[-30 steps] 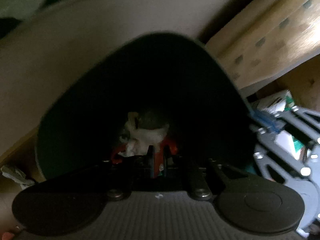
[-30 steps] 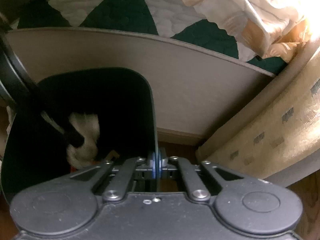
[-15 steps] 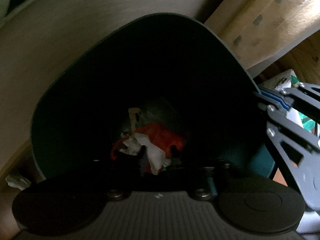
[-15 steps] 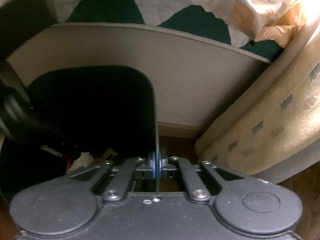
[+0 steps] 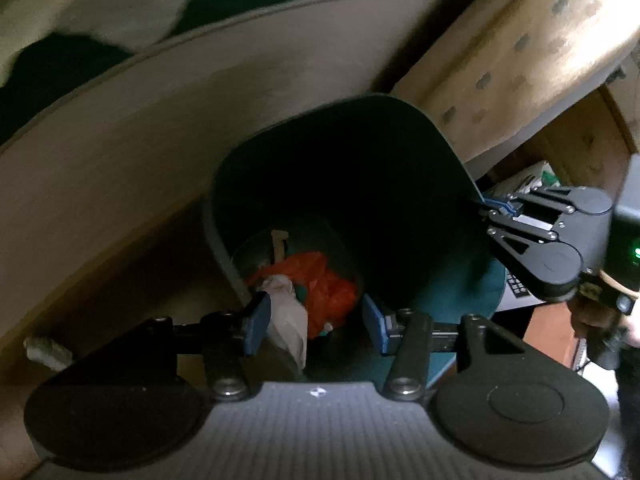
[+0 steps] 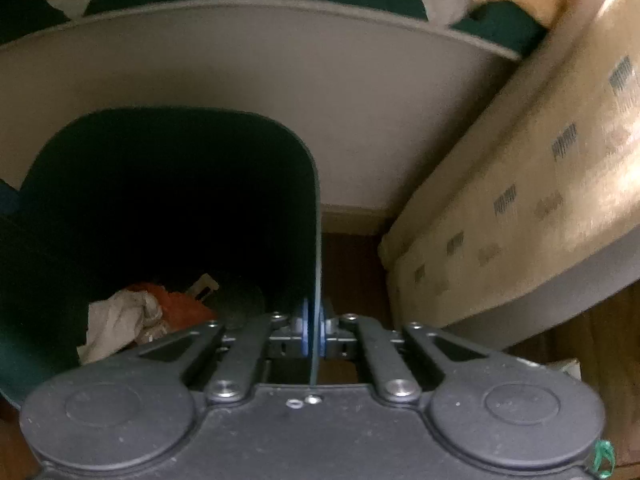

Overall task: Collect trash
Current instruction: 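Grasp the crumpled grey tissue from the floor with the left tool, then carry the grey tissue into the green bin and open the left tool, then lower the left tool to the floor and grasp the orange foam fruit net, then carry the orange foam net into the green bin and open the left tool, then lower the left tool to the floor and grasp the orange wrapper scrap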

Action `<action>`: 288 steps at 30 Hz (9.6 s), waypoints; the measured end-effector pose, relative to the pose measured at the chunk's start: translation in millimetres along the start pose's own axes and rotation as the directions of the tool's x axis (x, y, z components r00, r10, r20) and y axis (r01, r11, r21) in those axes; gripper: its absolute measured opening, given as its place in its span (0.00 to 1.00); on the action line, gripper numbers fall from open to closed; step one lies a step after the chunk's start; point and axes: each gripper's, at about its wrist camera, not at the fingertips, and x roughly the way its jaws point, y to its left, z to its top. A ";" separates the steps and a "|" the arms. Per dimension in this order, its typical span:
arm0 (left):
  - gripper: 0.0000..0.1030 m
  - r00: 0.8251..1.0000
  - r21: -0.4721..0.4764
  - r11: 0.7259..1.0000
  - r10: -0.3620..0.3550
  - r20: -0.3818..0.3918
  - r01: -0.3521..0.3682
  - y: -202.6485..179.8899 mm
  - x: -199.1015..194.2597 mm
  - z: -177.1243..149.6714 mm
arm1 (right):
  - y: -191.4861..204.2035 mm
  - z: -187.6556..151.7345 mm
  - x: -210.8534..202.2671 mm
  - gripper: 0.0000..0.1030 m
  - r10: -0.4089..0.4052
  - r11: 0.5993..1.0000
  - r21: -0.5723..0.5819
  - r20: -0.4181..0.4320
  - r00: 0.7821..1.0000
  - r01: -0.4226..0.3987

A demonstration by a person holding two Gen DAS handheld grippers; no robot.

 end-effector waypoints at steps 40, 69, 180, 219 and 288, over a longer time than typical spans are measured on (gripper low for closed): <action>0.75 0.857 -0.461 0.722 0.425 -0.293 -0.516 312.5 126.2 -117.2 | 25.5 -15.3 25.7 0.07 0.150 0.965 0.252 -0.286 0.946 -0.077; 0.40 0.910 -0.421 0.807 0.348 -0.228 -0.414 213.6 27.3 -122.0 | 53.7 9.5 -5.6 0.03 0.046 0.991 0.132 -0.083 0.995 -0.035; 0.67 0.932 -0.278 0.936 0.113 -0.344 -0.216 237.5 22.0 -161.7 | 137.0 18.7 -46.5 0.05 -0.066 0.976 -0.216 -0.374 0.925 -0.018; 0.09 0.889 -0.240 0.885 0.308 -0.340 -0.399 243.7 9.2 -144.6 | 146.9 -1.1 -74.5 0.05 -0.110 0.992 0.035 -0.252 0.961 0.123; 0.69 0.993 -0.095 0.988 0.120 0.001 -0.120 58.4 -122.8 -83.1 | 140.7 -4.1 -66.8 0.05 -0.063 0.992 0.097 -0.134 0.989 0.076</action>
